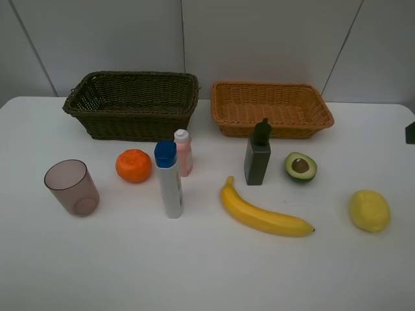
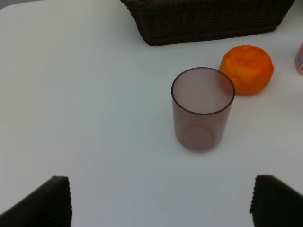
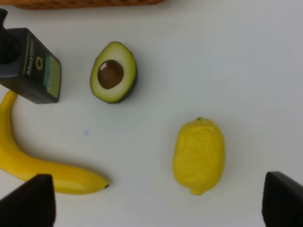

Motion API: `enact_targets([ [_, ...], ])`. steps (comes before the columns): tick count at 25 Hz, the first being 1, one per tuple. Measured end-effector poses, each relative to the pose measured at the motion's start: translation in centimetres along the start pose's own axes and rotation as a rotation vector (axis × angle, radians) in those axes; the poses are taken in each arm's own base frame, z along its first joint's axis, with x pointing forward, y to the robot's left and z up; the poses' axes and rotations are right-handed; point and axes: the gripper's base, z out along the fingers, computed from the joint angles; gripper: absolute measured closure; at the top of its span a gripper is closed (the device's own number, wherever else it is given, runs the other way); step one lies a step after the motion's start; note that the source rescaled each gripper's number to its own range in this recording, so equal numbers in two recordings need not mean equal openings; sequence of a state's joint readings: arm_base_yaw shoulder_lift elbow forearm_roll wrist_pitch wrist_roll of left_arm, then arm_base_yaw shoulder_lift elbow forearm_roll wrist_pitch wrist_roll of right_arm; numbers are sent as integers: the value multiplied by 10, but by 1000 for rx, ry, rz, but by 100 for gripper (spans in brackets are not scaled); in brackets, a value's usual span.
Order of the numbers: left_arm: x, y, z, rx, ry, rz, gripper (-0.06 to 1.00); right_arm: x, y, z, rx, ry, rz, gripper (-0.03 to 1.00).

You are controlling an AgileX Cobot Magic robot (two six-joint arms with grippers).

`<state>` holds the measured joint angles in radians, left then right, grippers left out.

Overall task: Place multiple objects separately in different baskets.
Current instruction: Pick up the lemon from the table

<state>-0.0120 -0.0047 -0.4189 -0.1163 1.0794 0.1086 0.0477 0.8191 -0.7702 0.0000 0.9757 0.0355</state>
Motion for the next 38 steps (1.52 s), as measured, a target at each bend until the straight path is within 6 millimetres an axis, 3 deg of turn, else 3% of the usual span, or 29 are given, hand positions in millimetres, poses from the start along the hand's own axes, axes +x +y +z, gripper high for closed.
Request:
enact_targets([
  [15, 0, 0, 0, 0, 0, 0, -6, -25, -9, 86, 67, 198, -17, 11],
  [23, 0, 0, 0, 0, 0, 0, -6, -23, -30, 122, 95, 309, 2, 11],
  [32, 0, 0, 0, 0, 0, 0, -6, -13, -33, 165, 78, 449, -17, 11],
  [38, 0, 0, 0, 0, 0, 0, -6, -7, -35, 182, 71, 506, -16, 11],
])
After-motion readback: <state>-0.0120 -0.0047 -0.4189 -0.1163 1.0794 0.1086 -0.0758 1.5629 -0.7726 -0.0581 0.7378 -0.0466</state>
